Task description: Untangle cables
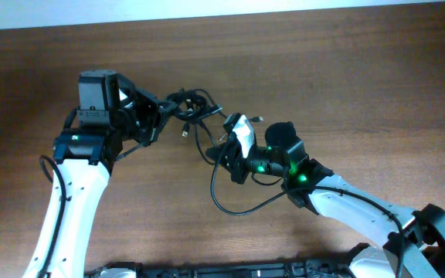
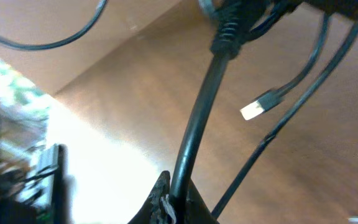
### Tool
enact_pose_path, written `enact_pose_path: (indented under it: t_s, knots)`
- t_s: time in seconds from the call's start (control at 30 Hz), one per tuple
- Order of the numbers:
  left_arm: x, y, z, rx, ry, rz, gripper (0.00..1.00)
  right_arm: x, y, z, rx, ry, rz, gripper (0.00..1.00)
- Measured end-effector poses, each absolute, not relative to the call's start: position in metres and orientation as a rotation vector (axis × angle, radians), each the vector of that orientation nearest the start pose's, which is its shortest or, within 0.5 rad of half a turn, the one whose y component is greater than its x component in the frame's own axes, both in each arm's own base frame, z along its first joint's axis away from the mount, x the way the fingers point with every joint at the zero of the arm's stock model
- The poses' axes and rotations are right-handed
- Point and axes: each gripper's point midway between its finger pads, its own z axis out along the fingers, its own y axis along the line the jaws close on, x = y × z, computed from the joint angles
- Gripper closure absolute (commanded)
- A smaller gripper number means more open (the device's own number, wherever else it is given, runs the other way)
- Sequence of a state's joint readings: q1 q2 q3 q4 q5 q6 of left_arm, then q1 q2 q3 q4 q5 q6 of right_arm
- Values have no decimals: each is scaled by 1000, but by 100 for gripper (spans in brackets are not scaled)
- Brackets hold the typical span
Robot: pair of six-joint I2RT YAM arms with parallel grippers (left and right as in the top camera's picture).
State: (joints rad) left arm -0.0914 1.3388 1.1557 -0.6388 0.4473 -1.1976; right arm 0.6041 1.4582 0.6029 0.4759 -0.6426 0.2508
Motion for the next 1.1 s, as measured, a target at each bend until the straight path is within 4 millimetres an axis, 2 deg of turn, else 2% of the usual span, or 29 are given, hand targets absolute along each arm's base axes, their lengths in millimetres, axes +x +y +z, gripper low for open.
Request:
enact_pose_path:
  t_s: [0.1,0.13,0.17,0.23,0.27,0.3,0.33,0.37,0.5,0.6,0.63,0.73,0.77,0.83,0.93,1.07,1.1]
  knots:
    - [366,-89,211,-1209,2275,-945,98,249,310,145,-818,1961,1271,96]
    - [367,-85,210,-1216,2265,-921,99,246,308,137,-812,2011,1275,96]
    - [368,-83,210,-1222,2258,-902,98,245,306,132,-798,2043,1266,96]
    - [368,-80,209,-1227,2250,-882,99,251,294,108,-720,2177,1162,92]
    - [368,-80,209,-1224,2251,-878,99,255,287,99,-681,2230,1099,79]
    - [368,-80,209,-1206,2256,-873,99,258,278,87,-637,2291,1025,61]
    - [368,-80,209,-1133,2280,-855,99,261,266,73,-589,2357,934,22]
    - [368,-80,209,-1069,2300,-838,100,264,261,68,-559,2381,884,1]
    - [361,-95,210,-574,2428,-791,100,273,253,66,-520,2376,806,1]
    - [340,-104,201,-211,2524,-753,100,275,252,69,-511,2366,793,2]
    - [333,-106,197,-87,2546,-727,100,278,250,77,-503,2344,793,1]
    - [327,-108,195,148,2535,-679,100,292,239,119,-448,2219,806,1]
    - [327,-108,195,179,2529,-670,100,295,239,153,-453,2105,867,1]
    - [325,-111,195,352,2492,-646,100,291,243,162,-485,2073,908,1]
    - [305,-123,194,563,2469,-723,100,278,255,159,-697,2004,938,1]
    - [281,-128,188,707,2489,-779,100,261,269,162,-921,1876,991,0]
    - [277,-129,188,725,2488,-796,100,259,272,166,-950,1837,1008,4]
